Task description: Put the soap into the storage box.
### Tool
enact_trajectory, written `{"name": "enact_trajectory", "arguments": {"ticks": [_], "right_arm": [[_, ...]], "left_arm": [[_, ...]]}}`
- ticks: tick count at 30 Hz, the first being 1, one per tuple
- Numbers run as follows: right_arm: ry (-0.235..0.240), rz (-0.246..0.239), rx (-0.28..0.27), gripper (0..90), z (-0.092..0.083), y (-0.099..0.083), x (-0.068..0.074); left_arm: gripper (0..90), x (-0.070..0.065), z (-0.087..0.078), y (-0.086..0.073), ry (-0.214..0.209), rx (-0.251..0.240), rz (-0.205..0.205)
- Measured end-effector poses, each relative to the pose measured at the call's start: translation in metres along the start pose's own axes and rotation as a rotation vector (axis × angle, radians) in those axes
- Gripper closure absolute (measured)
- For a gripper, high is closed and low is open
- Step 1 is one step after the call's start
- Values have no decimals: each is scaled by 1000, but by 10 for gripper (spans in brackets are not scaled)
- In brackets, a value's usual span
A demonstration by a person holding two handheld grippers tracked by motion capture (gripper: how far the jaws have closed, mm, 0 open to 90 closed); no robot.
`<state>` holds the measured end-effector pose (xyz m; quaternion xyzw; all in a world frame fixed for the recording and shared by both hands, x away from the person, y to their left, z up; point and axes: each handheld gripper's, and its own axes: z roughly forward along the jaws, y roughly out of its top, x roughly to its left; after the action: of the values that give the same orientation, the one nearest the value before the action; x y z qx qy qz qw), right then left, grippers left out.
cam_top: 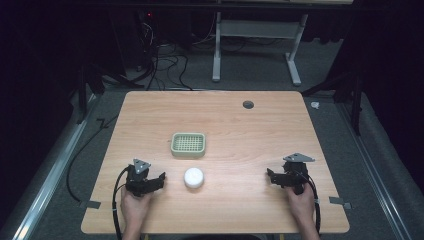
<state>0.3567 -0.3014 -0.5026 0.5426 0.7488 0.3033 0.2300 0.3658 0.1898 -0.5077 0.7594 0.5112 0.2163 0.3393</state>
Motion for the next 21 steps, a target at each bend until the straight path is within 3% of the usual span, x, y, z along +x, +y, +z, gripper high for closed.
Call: {"name": "enact_trajectory", "arguments": {"ticks": [21], "right_arm": [[-1,1,-1,152,0,0,0]], "left_arm": [[232,1,0,0,-13,-2,7]]}}
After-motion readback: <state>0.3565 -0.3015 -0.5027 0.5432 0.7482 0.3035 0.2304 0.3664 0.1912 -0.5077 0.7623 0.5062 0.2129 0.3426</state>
